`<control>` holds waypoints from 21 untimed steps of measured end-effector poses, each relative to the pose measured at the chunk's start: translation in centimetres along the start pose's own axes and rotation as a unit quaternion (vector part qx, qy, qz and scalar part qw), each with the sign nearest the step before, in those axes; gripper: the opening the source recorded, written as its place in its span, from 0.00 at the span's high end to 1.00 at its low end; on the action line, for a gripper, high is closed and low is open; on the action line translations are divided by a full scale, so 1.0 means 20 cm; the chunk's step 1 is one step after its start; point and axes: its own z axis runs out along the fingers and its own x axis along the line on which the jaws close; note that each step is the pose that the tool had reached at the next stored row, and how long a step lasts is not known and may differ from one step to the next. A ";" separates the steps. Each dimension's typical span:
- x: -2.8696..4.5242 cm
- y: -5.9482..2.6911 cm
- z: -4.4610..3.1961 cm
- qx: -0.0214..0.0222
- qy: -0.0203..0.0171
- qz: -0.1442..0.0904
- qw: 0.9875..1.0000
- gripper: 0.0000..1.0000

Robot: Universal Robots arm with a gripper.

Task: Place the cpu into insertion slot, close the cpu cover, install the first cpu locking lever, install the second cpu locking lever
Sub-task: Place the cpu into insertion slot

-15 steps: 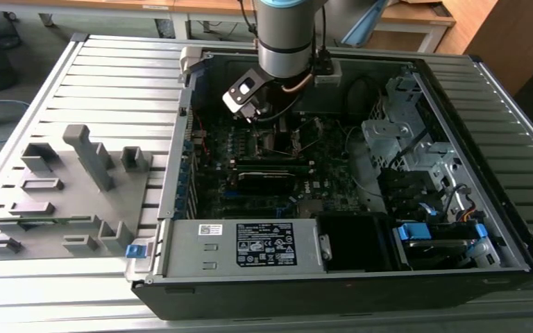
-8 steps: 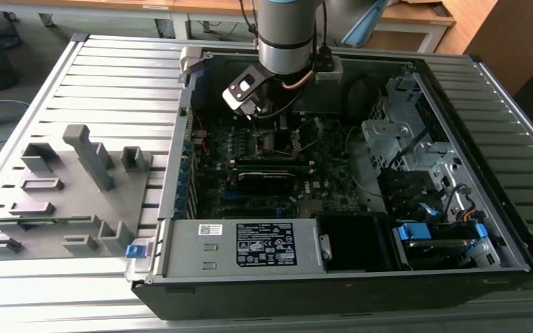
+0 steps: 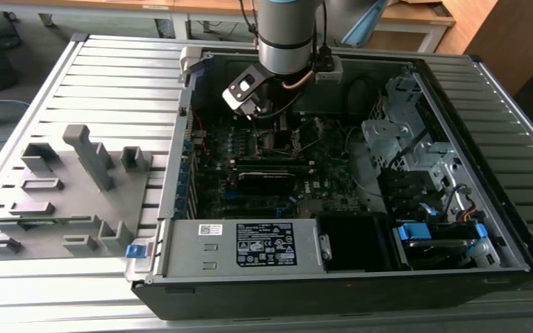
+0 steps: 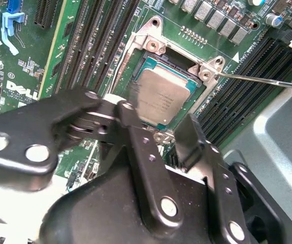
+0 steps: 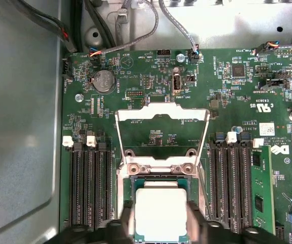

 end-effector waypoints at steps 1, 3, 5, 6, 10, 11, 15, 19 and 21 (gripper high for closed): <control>0.000 0.000 0.000 0.000 0.000 0.000 1.000 0.47; 0.000 0.000 0.000 0.000 0.000 0.000 1.000 0.59; 0.000 0.000 0.000 0.000 0.000 0.000 1.000 0.65; 0.000 0.000 0.000 0.000 0.000 0.000 1.000 0.71; 0.000 0.000 0.000 0.000 0.000 0.000 1.000 0.83; 0.000 0.000 -0.001 0.000 0.000 0.000 1.000 0.89; 0.000 0.000 -0.001 0.000 0.000 0.000 1.000 0.90; 0.000 0.003 0.000 0.012 0.000 0.000 1.000 0.90; 0.000 0.004 0.000 0.020 -0.001 0.001 1.000 0.90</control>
